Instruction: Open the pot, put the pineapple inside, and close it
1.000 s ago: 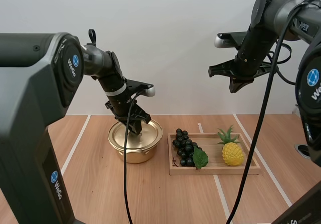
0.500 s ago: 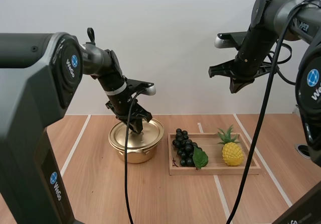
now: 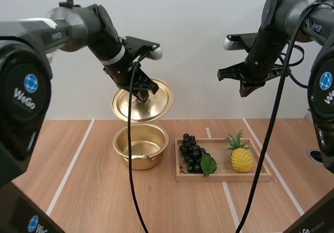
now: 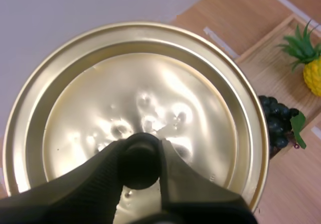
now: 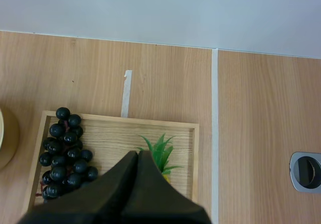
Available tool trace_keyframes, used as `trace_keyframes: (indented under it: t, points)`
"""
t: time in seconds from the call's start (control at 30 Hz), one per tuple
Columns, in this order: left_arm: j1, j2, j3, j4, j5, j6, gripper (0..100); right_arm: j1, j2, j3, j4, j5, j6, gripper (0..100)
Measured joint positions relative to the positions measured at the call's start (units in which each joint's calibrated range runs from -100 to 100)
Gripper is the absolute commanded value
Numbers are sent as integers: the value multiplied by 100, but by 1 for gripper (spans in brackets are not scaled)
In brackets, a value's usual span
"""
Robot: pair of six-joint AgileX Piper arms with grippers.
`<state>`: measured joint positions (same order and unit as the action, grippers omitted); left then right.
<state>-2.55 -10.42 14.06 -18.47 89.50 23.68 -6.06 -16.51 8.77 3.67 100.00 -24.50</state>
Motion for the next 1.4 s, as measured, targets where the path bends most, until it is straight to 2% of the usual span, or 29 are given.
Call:
trace_keyframes:
  t: [0.37,0.8,0.87,1.0,1.03,1.4]
  points:
    - [0,-1171,-27,28,-793,0,0,0,230,84,0,-15,-169,0]
    - [0,-2322,-27,136,-2424,0,0,0,529,1267,-14,0,-249,0]
    - [0,-2435,-27,136,-2460,29,0,0,529,1281,-18,0,-249,22]
    - [0,-2534,-27,144,-2401,50,0,0,529,1281,-43,0,-260,96]
    - [0,-2534,-27,144,-2401,50,0,0,529,1281,-43,0,-271,100]
    - [0,-2534,-27,171,-2270,73,0,0,529,1340,-56,-18,-271,100]
